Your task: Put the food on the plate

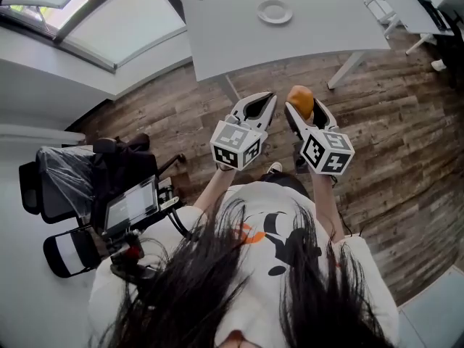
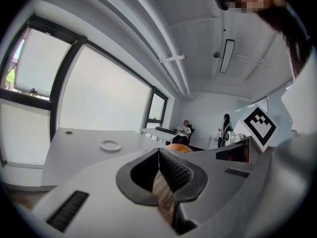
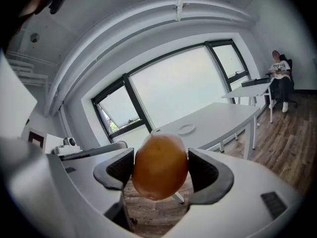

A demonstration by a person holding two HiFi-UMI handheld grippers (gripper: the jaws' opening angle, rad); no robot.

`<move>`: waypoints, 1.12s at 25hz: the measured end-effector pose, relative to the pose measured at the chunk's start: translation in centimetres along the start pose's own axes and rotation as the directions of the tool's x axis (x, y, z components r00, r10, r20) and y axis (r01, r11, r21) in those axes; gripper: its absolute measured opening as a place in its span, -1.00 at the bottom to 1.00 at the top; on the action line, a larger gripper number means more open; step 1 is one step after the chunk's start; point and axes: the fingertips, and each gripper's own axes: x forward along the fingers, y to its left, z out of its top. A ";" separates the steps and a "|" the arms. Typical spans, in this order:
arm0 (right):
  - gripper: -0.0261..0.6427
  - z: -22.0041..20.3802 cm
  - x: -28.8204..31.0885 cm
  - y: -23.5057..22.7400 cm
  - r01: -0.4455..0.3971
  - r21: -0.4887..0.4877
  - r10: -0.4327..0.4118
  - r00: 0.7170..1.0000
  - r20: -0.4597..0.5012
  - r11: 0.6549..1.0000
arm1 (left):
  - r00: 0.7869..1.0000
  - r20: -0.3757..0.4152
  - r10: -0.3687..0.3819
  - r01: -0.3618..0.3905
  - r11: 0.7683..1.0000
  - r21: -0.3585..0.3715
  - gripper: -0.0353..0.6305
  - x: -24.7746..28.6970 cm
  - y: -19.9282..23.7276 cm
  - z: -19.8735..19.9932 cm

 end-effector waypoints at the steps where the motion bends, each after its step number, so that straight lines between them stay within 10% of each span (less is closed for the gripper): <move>1: 0.09 0.7 0.5 -0.9 0.000 0.006 0.000 1.000 -0.002 1.000 | 1.000 -0.006 -0.001 0.001 1.000 0.001 -0.88 1.1 0.0 0.2; 28: 0.09 4.2 6.7 -6.7 0.035 0.073 -0.036 0.999 0.013 0.997 | 0.999 -0.043 -0.029 0.030 0.999 0.024 -0.88 8.9 4.7 1.6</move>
